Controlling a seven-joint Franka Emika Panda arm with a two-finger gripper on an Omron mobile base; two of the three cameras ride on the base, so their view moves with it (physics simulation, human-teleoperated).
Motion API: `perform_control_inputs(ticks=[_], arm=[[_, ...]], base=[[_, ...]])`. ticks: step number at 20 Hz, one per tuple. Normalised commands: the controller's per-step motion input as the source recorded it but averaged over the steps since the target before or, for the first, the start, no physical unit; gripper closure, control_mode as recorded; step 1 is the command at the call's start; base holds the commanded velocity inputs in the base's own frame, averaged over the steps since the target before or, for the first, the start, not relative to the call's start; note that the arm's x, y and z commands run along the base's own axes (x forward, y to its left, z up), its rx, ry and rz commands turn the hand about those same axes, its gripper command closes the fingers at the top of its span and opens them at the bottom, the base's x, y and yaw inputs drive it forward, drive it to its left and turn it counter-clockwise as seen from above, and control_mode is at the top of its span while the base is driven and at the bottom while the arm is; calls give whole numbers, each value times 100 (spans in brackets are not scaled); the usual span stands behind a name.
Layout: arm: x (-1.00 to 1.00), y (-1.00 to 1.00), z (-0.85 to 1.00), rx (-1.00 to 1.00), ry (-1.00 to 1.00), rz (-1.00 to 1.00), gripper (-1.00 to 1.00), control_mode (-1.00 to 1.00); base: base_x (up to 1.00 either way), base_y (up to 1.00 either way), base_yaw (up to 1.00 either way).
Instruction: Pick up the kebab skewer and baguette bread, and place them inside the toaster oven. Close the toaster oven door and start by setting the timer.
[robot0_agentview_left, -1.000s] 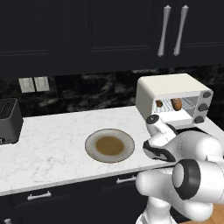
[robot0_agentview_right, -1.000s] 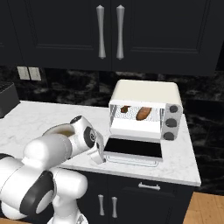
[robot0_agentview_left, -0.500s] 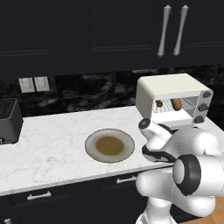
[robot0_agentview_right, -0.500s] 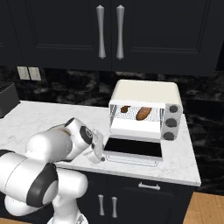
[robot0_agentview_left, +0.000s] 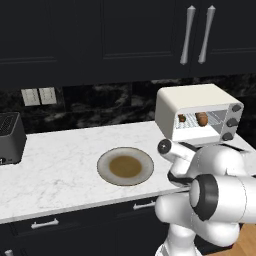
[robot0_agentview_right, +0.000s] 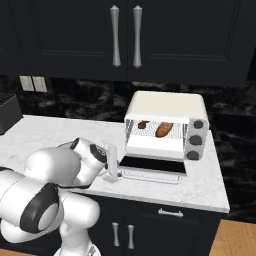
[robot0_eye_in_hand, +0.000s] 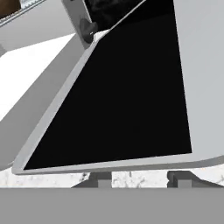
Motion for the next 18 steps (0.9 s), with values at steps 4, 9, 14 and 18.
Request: perform_control_inputs(ticks=[4,9,14,18], arm=[[22,-17,13,-5,-34,0,-100,-100],[28,-19,13,-4,-29,0,-100,-100],[31,-14,20,-3,-19,0,-100,-100],[30,-9,21,-4,-16,0,-100,-100]], base=[[0,0,0],[0,0,0],[0,0,0],[0,0,0]])
